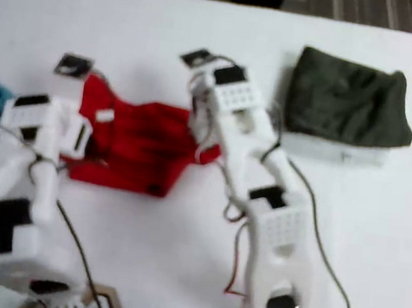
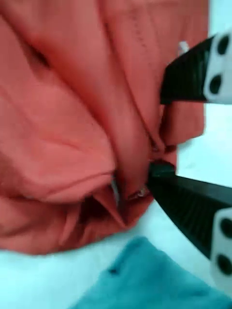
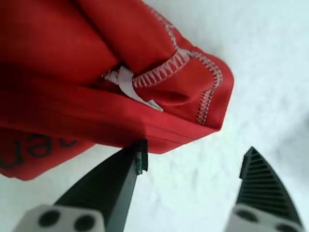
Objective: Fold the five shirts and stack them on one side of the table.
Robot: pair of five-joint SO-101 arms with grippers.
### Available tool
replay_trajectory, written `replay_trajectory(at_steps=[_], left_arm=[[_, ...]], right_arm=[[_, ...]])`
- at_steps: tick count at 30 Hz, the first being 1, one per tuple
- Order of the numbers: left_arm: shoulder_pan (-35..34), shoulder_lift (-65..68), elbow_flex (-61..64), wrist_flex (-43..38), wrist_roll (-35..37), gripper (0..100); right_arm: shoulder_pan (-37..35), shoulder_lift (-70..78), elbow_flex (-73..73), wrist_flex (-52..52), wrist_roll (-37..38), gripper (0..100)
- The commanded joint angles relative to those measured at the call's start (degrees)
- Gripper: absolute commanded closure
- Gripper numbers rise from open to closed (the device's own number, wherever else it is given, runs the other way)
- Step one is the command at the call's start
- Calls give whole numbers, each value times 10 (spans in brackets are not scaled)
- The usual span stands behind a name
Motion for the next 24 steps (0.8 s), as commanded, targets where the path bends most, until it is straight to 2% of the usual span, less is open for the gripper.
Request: replay_trajectory(at_steps=[1,5,8,16,24], left_arm=[[-7,15,-20,-33,23,778],[-5,-8,-20,-17,33,811],[-4,-42,-20,7,33,976],[-6,-200,-20,93,32,974],[-6,-285,-15,104,31,975]], right_arm=[[-12,-22,-7,19,0,690],[-42,-46,40,7,0,690],[-74,-78,99,-26,-3,690],[-101,-131,224,-127,-4,689],[-90,-129,252,-233,-5,690]])
